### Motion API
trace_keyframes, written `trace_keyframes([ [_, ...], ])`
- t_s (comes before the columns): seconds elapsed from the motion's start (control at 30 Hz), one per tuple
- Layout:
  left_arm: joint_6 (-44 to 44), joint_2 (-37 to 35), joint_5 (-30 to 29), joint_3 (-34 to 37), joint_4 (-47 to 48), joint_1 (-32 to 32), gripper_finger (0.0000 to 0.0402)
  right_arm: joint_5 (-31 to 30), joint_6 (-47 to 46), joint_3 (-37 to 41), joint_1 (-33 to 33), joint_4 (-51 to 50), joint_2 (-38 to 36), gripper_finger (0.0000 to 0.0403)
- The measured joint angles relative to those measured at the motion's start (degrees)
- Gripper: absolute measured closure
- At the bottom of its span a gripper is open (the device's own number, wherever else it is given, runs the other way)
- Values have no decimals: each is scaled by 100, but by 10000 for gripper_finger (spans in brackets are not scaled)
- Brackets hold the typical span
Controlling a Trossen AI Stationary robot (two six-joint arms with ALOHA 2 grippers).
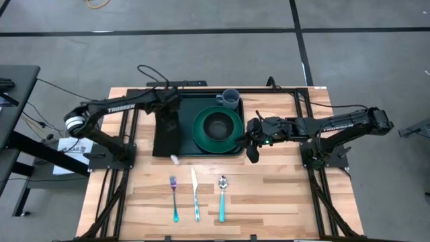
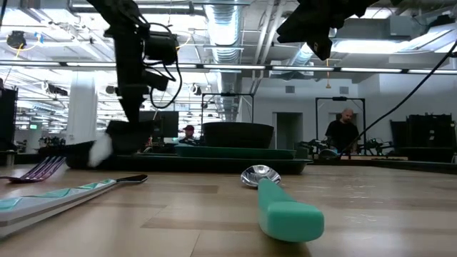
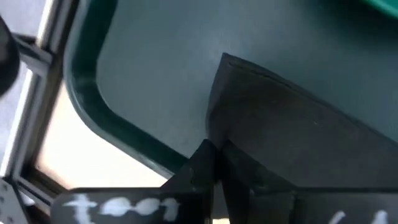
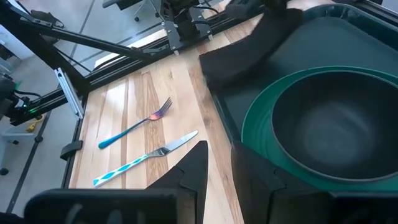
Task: Set up tray
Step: Put the black napkin on the black serving tray to the left of the green plate
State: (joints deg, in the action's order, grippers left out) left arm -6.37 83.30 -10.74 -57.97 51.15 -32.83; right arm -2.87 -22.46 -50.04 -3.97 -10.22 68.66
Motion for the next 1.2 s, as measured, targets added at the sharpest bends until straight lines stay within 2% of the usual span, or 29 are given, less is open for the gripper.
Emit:
trace_keyframes([
  [0.33, -231, 450, 304, -200, -568, -291, 401, -2, 0, 0, 41, 0, 0, 339],
  [0.57, -488, 753, 107, -199, -716, -289, 397, 0, 0, 0, 160, 0, 2, 339],
  [0.83, -653, 768, -72, -198, -972, -297, 373, 0, 0, 0, 157, 0, 1, 339],
  [1.0, -655, 768, -392, -197, -1017, -300, 371, 0, -1, 0, 155, 0, 1, 339],
  [1.2, -753, 768, -324, -197, -1018, -300, 369, 0, 0, 0, 157, -2, 0, 339],
])
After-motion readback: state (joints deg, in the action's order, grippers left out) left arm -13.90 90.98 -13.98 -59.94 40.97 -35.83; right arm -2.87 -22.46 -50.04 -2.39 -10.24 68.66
